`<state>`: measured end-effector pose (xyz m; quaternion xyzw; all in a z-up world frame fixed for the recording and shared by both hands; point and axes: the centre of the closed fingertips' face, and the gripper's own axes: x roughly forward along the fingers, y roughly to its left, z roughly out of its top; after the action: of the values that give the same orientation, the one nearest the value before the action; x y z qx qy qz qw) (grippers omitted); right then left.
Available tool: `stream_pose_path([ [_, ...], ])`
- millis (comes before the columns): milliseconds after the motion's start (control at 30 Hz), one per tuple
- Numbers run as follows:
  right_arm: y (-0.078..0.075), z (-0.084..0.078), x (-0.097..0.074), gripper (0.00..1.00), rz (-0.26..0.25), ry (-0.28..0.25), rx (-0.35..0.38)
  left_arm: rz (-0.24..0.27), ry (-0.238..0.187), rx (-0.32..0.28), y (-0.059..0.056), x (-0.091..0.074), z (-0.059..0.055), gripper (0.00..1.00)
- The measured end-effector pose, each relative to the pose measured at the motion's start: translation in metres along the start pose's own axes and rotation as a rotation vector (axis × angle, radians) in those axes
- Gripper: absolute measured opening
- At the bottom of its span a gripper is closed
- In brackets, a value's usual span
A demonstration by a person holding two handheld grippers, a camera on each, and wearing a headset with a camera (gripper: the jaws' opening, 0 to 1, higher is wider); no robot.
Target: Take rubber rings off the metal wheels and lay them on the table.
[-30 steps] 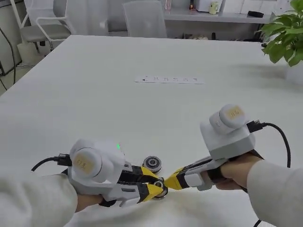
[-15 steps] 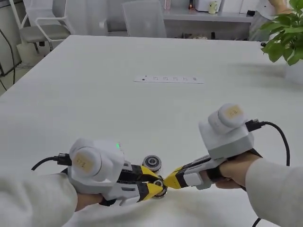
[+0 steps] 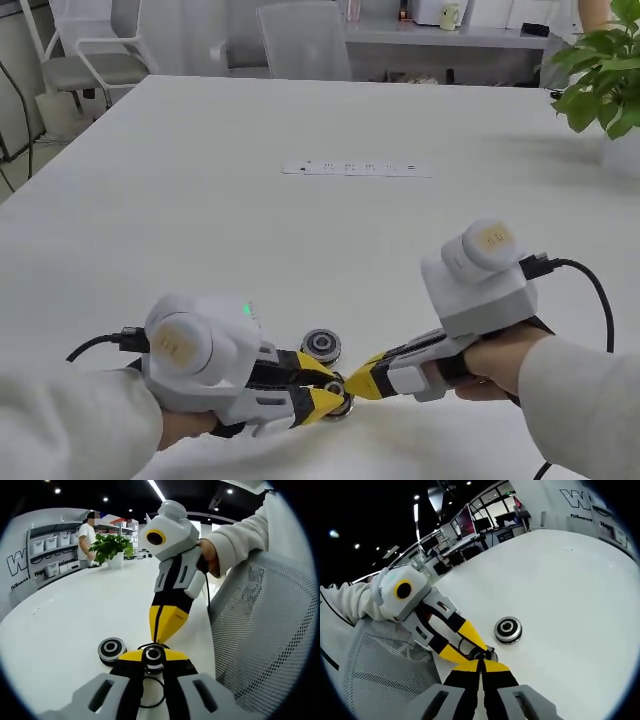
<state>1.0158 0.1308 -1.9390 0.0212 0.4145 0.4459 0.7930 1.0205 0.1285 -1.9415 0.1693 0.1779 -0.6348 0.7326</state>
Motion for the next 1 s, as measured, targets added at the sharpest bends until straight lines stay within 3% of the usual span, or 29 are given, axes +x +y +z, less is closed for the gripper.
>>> stream_pose_path([
  [467, 0.002, 0.002, 0.0, 0.0, 0.015, -0.01, 0.009, -0.002, 0.001, -0.002, -0.001, 0.0, -0.001, 0.08],
  [600, 0.002, 0.009, -0.003, 0.0, 0.021, -0.047, 0.027, -0.003, -0.001, 0.007, -0.001, 0.0, -0.001, 0.08],
  [1000, -0.005, -0.003, 0.001, 0.0, -0.014, 0.007, 0.033, 0.0, -0.004, 0.002, 0.0, 0.0, 0.0, 0.08],
])
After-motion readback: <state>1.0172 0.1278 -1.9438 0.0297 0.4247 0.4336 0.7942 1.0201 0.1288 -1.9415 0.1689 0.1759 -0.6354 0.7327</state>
